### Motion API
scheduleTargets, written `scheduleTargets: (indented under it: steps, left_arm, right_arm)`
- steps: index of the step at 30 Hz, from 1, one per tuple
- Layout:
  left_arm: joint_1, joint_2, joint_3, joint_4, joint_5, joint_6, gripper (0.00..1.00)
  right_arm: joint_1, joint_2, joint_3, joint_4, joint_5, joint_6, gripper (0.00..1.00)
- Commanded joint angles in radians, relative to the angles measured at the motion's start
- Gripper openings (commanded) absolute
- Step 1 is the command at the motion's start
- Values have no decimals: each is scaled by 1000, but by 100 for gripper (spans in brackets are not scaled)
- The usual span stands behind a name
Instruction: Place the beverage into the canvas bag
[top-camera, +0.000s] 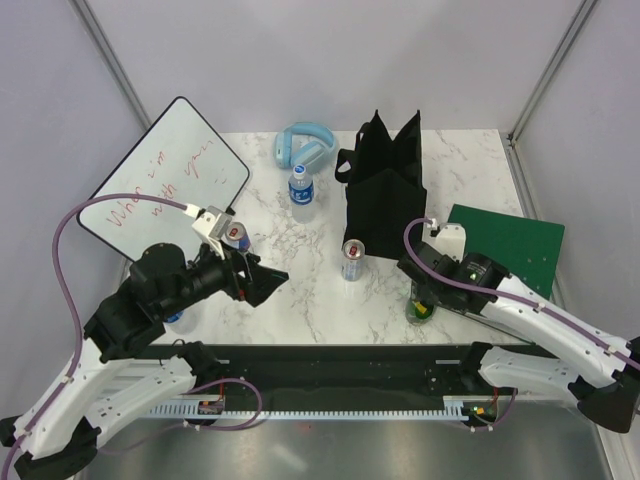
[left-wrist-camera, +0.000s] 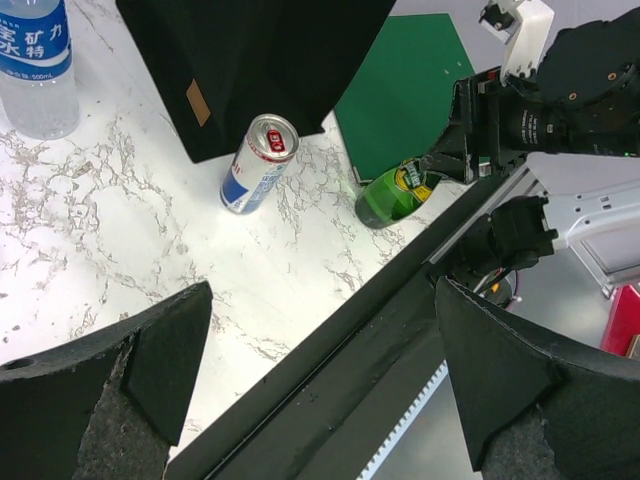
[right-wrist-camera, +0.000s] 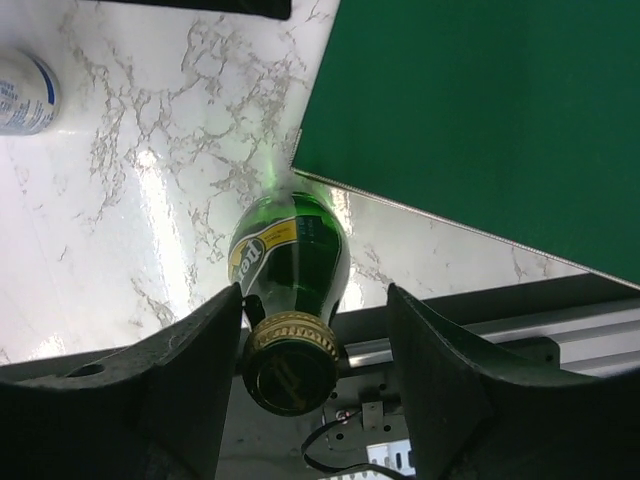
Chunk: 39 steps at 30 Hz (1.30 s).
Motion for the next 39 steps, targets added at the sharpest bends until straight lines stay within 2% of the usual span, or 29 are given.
scheduleTargets:
  steps: [1, 13, 16, 22, 23, 25, 27, 35, 39]
  left_arm:
    - [4, 13, 4, 38, 10, -27, 100]
    - [2, 33, 11, 48, 24, -33, 100]
    - [2, 24, 8, 48, 16, -33, 100]
    - [4, 26, 11, 48, 24, -31, 100]
    - [2, 27, 9, 48, 18, -31, 100]
    - [2, 26, 4, 50, 13, -33, 100]
    - [4, 27, 1, 51, 12, -36, 100]
    - [2, 23, -3, 56, 16, -45, 99]
    - [4, 15, -11, 56, 16, -54, 99]
  right_arm:
    - [-10, -4, -20, 69, -53, -60, 66]
    - [-27, 18, -23, 112, -69, -100, 61]
    - [-27, 13, -25, 119, -76, -100, 56]
    - [-29, 19, 16, 86, -96, -114, 33]
    - [-27, 19, 24, 72, -96, -123, 25]
    - [-25, 15, 50, 61, -102, -138, 16]
    - [-27, 24, 84, 40, -98, -152, 1]
    - [-27, 105, 210, 1, -121, -255, 0]
    - [-27, 127, 165, 58, -134, -287, 0]
